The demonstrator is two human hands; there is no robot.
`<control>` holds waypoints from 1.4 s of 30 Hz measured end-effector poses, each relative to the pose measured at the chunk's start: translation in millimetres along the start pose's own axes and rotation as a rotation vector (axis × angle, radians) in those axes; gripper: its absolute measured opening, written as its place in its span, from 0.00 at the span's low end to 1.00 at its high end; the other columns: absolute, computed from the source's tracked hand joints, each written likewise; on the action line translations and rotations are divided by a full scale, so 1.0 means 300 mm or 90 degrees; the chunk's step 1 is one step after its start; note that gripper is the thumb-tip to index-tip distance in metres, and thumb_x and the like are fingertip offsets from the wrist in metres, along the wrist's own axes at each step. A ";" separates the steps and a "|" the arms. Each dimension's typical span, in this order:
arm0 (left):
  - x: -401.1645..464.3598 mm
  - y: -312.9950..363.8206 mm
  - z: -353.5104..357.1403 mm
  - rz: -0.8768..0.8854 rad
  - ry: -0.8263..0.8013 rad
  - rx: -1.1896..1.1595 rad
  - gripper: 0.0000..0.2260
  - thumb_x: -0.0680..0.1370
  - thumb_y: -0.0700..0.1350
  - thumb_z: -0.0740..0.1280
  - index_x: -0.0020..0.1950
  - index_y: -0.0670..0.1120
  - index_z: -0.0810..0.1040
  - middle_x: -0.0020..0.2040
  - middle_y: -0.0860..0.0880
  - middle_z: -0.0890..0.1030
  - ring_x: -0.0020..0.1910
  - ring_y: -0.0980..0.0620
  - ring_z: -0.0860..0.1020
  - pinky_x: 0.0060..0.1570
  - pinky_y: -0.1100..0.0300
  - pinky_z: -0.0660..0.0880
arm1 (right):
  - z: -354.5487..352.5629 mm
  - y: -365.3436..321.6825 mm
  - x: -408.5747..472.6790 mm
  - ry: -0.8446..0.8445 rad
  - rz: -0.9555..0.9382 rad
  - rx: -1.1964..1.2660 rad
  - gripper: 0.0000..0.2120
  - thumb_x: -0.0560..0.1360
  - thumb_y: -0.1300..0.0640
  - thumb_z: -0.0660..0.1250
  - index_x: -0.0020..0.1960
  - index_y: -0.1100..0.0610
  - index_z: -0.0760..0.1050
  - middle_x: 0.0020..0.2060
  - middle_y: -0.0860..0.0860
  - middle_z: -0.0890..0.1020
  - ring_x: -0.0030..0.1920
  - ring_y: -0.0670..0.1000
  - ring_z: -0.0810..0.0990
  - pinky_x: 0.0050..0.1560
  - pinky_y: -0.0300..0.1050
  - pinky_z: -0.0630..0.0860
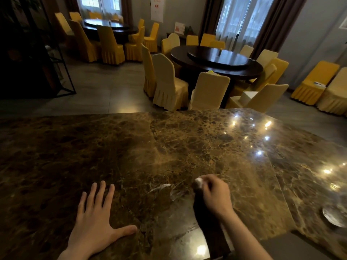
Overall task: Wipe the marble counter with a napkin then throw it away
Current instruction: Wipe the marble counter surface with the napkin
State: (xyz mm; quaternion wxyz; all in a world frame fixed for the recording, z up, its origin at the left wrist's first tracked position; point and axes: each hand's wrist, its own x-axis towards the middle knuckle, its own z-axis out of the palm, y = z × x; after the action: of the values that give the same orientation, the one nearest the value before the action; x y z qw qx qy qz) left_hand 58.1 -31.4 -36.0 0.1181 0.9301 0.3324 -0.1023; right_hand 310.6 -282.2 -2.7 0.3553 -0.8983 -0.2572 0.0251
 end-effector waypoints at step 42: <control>-0.004 0.003 -0.008 0.003 -0.021 0.014 0.68 0.52 0.93 0.43 0.77 0.53 0.23 0.80 0.48 0.24 0.78 0.47 0.22 0.82 0.40 0.30 | -0.041 0.045 0.064 0.038 0.021 -0.209 0.07 0.78 0.64 0.67 0.46 0.61 0.84 0.44 0.55 0.75 0.48 0.57 0.73 0.49 0.53 0.73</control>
State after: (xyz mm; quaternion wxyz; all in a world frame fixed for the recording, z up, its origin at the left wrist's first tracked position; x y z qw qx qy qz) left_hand 57.9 -32.1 -33.1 0.1135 0.9302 0.3273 -0.1209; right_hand 336.1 -289.1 0.3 0.2108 -0.9487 -0.2325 -0.0380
